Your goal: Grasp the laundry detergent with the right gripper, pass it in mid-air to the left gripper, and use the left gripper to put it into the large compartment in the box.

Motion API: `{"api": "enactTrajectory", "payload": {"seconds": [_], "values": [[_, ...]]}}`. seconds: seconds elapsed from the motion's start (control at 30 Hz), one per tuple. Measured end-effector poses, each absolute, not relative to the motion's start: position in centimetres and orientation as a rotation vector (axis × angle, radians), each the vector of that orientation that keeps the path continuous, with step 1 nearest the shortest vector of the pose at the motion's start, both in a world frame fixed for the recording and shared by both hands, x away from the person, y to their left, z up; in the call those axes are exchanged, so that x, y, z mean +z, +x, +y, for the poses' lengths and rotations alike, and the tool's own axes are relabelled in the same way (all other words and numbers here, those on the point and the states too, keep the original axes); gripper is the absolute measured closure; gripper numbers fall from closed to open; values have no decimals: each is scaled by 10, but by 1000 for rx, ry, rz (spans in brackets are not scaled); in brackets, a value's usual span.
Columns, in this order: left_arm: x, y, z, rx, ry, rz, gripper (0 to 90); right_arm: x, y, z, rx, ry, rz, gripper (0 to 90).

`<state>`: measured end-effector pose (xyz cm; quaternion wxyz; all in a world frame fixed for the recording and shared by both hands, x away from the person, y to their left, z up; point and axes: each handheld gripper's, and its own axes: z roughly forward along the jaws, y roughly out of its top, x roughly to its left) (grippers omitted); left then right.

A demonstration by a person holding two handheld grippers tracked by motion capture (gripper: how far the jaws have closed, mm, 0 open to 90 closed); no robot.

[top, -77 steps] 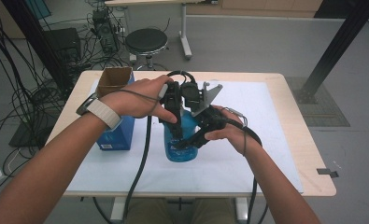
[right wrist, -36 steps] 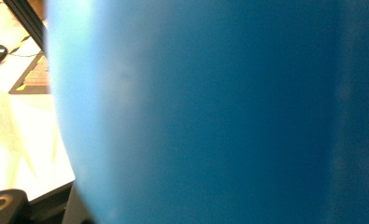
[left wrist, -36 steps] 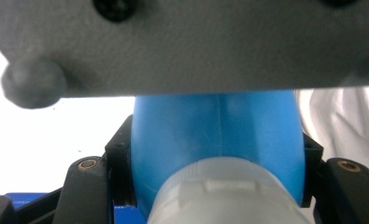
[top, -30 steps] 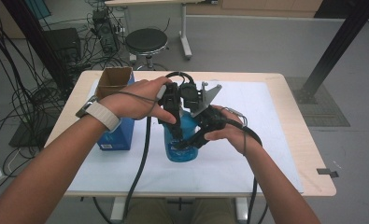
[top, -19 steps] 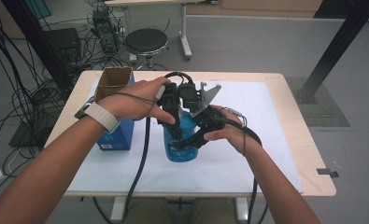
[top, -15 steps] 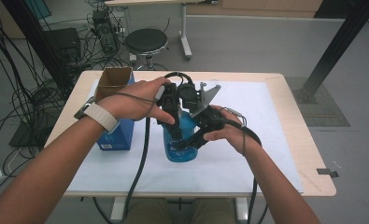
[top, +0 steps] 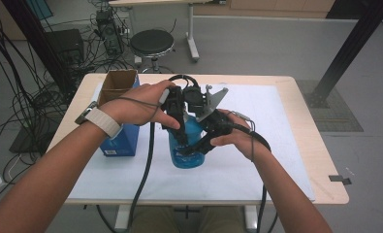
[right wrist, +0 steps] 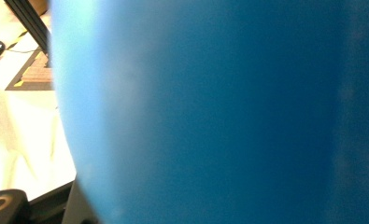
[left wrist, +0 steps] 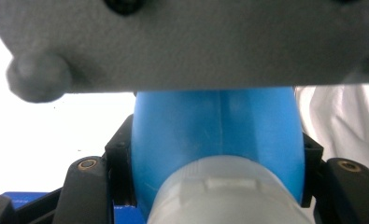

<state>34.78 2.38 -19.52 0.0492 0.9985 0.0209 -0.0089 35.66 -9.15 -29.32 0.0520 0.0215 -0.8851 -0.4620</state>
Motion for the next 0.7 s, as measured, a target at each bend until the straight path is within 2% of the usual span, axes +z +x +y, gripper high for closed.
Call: {"api": "enactTrajectory", "payload": {"seconds": [0.7], "values": [[-195,348,23,-38,3031,78,379,-293,355,-93,-1404,59,-2690,429]]}}
